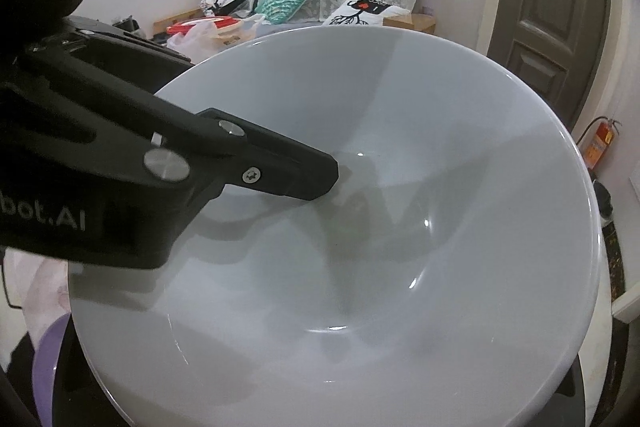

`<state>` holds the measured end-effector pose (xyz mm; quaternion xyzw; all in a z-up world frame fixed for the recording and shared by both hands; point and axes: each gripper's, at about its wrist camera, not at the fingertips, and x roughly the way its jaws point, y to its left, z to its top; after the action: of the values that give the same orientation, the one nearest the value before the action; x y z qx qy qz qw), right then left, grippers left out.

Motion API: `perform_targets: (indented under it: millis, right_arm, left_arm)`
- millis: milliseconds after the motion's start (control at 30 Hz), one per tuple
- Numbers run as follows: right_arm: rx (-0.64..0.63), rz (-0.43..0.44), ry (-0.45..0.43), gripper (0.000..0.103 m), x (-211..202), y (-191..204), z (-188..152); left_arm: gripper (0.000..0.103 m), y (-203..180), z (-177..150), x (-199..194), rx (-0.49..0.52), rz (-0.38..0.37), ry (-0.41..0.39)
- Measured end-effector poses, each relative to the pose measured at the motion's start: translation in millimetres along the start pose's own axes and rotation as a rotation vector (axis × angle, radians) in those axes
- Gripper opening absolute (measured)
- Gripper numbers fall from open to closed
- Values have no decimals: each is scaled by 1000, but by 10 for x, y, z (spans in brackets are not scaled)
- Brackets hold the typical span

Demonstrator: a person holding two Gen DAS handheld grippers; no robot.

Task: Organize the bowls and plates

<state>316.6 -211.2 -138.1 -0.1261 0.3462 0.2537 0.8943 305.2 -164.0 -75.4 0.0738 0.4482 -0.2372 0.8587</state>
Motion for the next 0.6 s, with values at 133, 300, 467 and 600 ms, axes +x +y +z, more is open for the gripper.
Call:
perform_targets:
  millis: [133, 300, 467, 600]
  right_arm:
    - [1, -4, -10, 101, -118, 20, -21]
    - [10, 1, -14, 101, -262, 54, -62]
    - [17, 7, -12, 101, -355, 114, -102]
    - [12, 7, -12, 101, -449, 182, -137]
  left_arm:
    - [31, -33, -18, -80, -2, -8, -9]
    - [31, -102, -68, -187, 8, -13, -11]
    - [31, -164, -154, -278, 8, -15, -11]
    - [31, -208, -228, -365, 6, -16, -10]
